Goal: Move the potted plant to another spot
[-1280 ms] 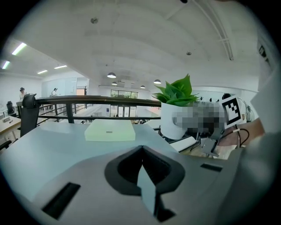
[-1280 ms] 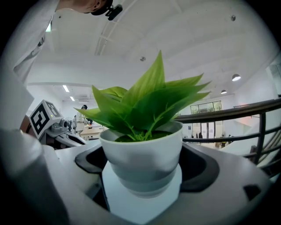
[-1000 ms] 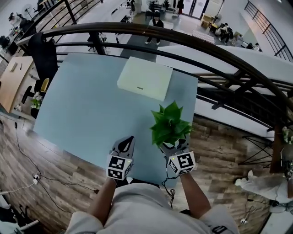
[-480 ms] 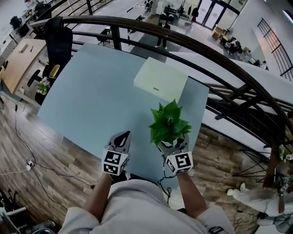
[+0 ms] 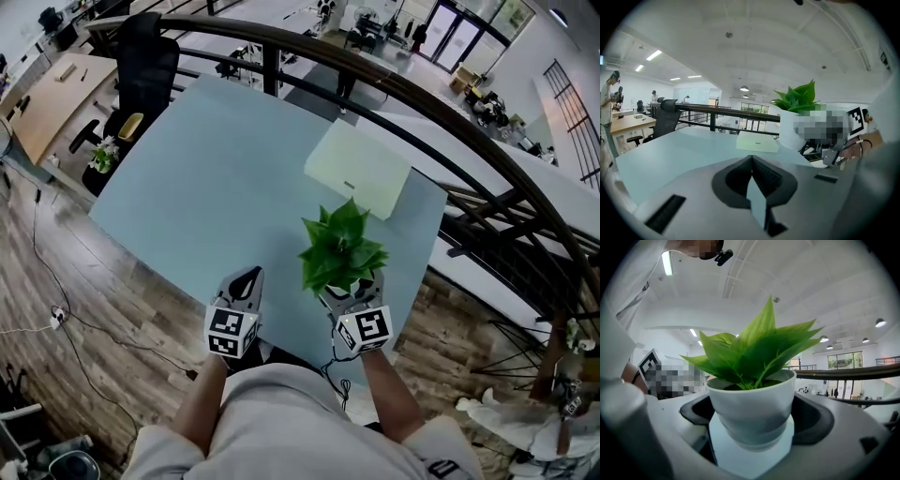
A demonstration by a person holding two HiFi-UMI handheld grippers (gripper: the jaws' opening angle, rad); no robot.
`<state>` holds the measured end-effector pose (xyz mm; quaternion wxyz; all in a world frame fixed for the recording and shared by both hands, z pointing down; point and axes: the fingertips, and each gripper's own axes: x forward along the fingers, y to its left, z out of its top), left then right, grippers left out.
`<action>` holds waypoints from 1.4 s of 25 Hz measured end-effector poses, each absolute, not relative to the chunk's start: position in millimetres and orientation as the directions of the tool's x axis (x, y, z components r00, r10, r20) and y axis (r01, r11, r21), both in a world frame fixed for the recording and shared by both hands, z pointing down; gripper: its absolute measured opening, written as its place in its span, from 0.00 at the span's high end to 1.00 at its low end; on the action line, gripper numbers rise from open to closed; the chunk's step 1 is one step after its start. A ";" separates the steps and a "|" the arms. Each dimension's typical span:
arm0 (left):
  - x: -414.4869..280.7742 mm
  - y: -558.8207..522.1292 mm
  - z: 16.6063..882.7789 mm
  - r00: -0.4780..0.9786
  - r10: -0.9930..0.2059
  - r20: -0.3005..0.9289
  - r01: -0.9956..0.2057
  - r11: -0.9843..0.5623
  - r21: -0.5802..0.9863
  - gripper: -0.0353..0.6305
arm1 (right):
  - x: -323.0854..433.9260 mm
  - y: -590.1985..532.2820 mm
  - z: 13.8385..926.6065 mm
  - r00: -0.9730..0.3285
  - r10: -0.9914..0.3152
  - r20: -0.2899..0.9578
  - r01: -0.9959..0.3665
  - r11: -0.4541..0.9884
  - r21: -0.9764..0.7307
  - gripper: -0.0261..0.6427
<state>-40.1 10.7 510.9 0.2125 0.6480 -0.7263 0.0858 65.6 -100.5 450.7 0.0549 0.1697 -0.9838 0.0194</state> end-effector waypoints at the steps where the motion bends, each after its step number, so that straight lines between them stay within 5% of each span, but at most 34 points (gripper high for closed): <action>1: -48.0 15.3 511.5 -0.079 -0.905 0.418 -0.976 0.156 0.154 0.93 | 56.7 -96.4 451.4 -0.940 -0.321 0.117 -0.325 0.945 -0.021 0.21; 18: -145.7 93.2 523.6 -0.126 -0.905 0.406 -0.952 0.225 0.208 0.93 | -47.7 -27.3 453.8 -0.956 -0.254 0.146 -0.264 0.963 -0.059 0.21; 35: -153.7 32.1 514.3 0.084 -0.917 0.390 -0.974 0.007 0.228 0.93 | -49.1 -42.5 439.2 -0.913 -0.363 0.186 -0.366 0.930 0.022 0.21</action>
